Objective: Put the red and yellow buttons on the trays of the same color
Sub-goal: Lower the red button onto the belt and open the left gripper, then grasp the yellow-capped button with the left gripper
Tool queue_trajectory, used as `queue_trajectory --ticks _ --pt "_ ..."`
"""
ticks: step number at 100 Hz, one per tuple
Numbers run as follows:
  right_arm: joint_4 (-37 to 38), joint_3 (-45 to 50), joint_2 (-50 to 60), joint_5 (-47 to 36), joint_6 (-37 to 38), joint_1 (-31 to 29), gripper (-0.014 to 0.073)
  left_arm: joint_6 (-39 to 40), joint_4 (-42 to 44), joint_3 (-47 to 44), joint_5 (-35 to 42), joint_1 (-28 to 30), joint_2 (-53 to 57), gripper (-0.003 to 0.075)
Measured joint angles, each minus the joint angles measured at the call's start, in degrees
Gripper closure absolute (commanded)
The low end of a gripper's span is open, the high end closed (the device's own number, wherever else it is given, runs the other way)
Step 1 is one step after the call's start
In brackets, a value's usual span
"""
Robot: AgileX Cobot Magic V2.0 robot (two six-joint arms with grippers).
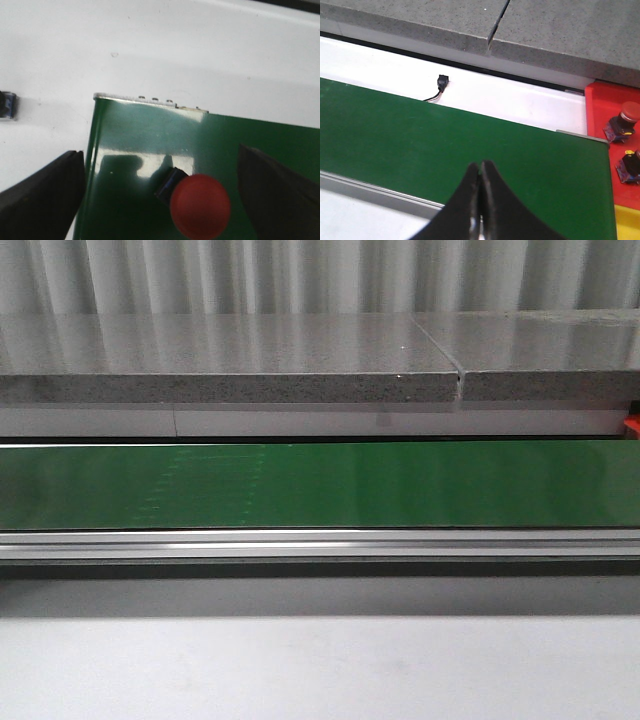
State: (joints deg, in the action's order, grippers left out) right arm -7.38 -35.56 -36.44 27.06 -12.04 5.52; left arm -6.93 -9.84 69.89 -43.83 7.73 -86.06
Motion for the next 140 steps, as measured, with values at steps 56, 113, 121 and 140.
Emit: queue_trajectory --ticks 56,113,121,140 --pt "0.00 0.00 0.00 0.00 0.00 0.00 0.0662 0.10 -0.10 2.41 2.22 14.10 -9.78 0.0122" --pt "0.00 0.00 0.00 0.00 0.00 0.00 0.0662 0.21 3.07 14.74 3.43 16.50 -25.88 0.0128" --pt "0.00 0.00 0.00 0.00 0.00 0.00 0.0662 0.21 3.30 16.69 3.18 16.50 -27.93 0.0140" --pt "0.00 0.00 0.00 0.00 0.00 0.00 0.0662 0.21 4.17 19.92 2.84 16.50 -31.74 0.0155"
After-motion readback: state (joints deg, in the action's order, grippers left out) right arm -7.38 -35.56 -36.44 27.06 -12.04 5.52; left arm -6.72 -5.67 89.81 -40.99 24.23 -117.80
